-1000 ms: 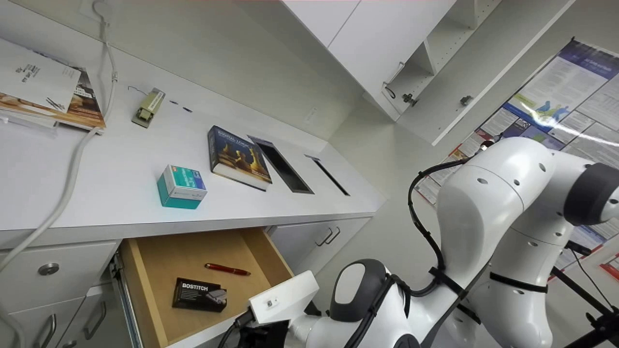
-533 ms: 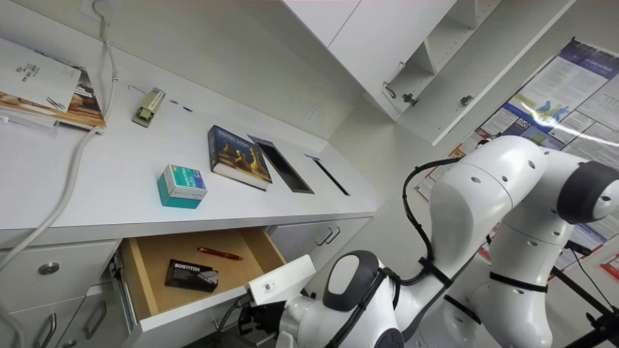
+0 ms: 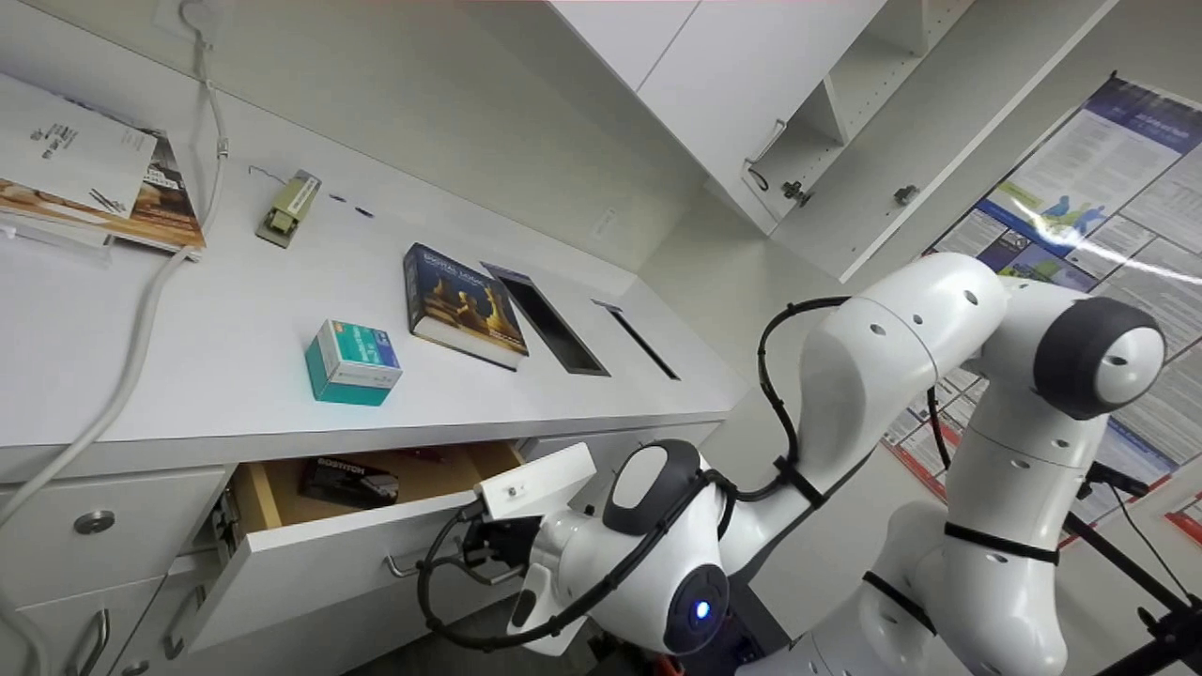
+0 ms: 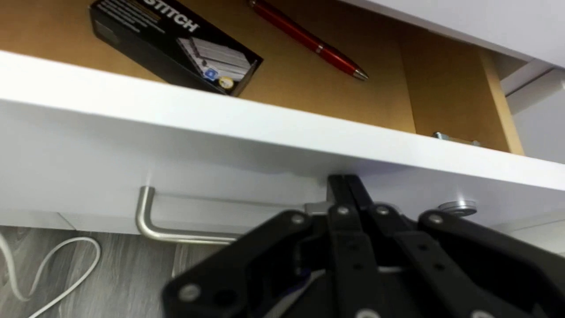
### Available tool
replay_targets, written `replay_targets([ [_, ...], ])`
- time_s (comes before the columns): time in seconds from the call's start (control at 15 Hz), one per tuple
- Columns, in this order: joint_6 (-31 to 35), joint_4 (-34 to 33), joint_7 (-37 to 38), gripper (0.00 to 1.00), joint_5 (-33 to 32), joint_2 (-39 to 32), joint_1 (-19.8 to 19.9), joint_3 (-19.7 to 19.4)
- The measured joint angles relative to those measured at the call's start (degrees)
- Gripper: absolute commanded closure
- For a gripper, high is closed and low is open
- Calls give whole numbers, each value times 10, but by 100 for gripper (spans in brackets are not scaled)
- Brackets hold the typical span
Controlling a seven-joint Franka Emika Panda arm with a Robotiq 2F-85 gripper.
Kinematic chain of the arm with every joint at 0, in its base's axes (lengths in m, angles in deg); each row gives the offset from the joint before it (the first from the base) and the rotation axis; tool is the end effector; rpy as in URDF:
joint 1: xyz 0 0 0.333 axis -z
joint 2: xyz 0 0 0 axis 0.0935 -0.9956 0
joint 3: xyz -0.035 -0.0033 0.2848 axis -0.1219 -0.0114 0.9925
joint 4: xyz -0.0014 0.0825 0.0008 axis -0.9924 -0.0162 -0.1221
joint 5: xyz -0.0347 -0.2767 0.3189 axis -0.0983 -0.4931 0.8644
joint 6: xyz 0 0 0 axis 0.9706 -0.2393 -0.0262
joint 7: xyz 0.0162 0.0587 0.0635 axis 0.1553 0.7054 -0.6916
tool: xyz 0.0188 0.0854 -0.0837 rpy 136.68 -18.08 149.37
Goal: Put the black box and pen inside the open drawer then close it
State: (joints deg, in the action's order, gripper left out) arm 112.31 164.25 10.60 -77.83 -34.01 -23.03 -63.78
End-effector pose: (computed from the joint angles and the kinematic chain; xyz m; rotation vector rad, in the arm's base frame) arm 0.3051 0.3494 0.0549 -0.1624 2.3616 -0.4177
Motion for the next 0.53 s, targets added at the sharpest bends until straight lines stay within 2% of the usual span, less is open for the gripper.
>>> replay_targets([
  [0.13, 4, -6, -2, 96, -22, -6, 18, -4],
  [0.27, 26, -16, -11, 96, -17, -9, 30, 1],
  [0.53, 39, -23, -20, 98, 79, 2, 26, 55],
])
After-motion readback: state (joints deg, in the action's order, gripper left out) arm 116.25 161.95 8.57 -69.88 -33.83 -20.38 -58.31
